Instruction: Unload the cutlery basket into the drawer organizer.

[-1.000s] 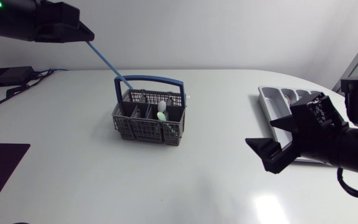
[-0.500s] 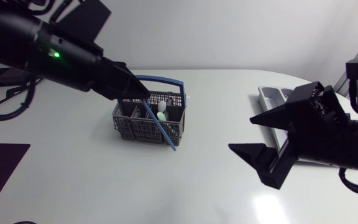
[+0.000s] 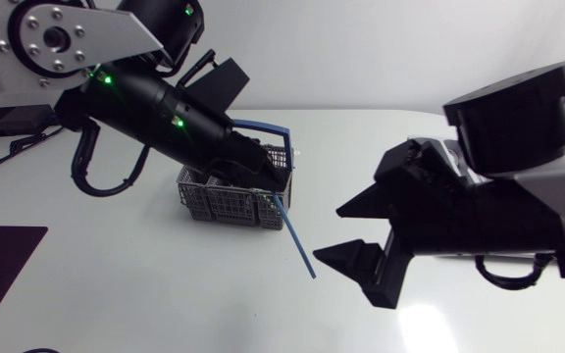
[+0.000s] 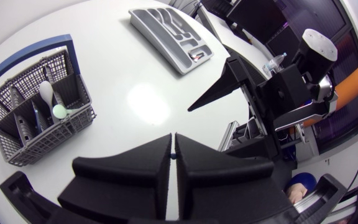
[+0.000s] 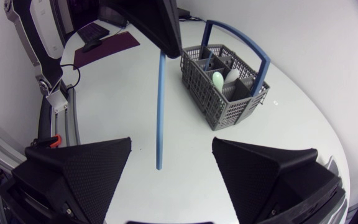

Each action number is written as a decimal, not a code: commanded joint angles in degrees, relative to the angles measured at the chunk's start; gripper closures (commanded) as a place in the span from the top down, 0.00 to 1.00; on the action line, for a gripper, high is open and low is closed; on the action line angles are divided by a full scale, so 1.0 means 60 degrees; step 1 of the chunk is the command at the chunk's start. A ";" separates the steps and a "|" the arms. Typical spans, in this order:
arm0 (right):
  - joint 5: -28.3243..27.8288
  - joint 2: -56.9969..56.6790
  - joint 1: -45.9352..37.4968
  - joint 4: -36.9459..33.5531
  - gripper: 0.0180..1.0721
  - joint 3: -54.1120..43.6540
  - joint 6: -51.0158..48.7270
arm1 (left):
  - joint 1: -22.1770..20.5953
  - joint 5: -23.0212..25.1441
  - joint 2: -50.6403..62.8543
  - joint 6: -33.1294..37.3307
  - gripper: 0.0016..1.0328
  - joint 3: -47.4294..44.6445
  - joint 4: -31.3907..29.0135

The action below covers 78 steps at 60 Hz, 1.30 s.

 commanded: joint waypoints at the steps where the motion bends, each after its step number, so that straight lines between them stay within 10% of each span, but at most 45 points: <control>1: -0.0068 0.0455 0.0252 0.0278 0.86 0.0064 -0.0065 | -0.0094 0.0163 0.0171 -0.0104 0.04 0.0284 0.0030; 15: -0.0068 0.1217 0.0691 0.0702 0.71 0.0093 -0.0080 | -0.0035 0.0309 0.0288 -0.0207 0.04 0.0402 0.0045; 38: -0.0068 0.1554 0.0574 0.0908 0.19 0.0079 -0.0065 | -0.0006 0.0353 0.0405 -0.0236 0.04 0.0475 0.0074; 63: -0.0288 0.1818 0.0428 0.1010 0.05 -0.0009 -0.0124 | 0.0052 0.0441 0.0347 -0.0265 0.04 0.0446 0.0074; 78: -0.0273 0.1745 0.0574 0.0834 0.05 -0.0185 -0.0182 | 0.0551 0.0573 -0.0107 -0.0632 0.66 0.0958 0.0660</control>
